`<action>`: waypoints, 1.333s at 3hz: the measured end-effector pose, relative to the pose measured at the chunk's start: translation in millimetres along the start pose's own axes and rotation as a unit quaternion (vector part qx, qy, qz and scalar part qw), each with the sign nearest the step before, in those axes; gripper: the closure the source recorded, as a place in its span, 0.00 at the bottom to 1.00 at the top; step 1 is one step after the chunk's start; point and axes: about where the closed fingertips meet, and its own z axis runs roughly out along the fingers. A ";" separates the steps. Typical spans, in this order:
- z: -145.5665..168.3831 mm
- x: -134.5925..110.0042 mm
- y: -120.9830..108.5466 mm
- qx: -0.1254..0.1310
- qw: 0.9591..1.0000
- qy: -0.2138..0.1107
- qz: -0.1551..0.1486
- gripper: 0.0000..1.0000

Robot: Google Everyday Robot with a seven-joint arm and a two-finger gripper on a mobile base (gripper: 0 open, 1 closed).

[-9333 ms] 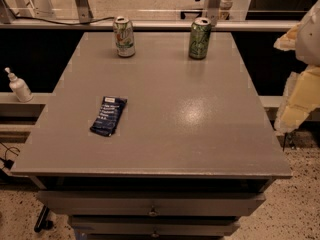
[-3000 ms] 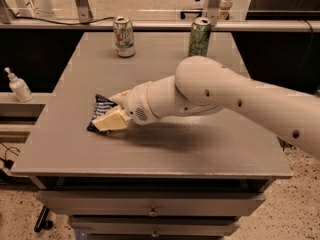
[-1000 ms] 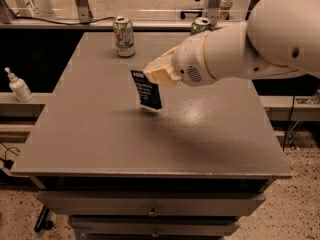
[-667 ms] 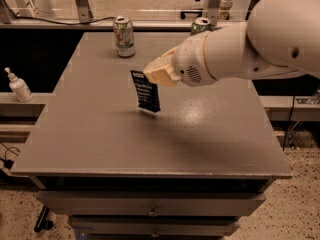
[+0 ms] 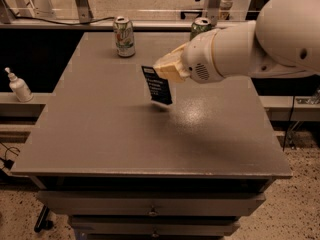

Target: Move rxbar blueberry near green can

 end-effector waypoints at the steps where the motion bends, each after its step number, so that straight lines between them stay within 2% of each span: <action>1: -6.0 18.5 -31.1 0.033 0.999 0.009 0.011 1.00; 2: -14.4 41.2 -68.0 0.069 0.997 0.019 0.025 1.00; 4: -24.0 59.4 -145.4 0.128 0.991 0.027 0.025 1.00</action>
Offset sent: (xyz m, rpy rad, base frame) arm 0.0766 -0.1127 -0.0288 -0.0359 -0.0212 -0.2488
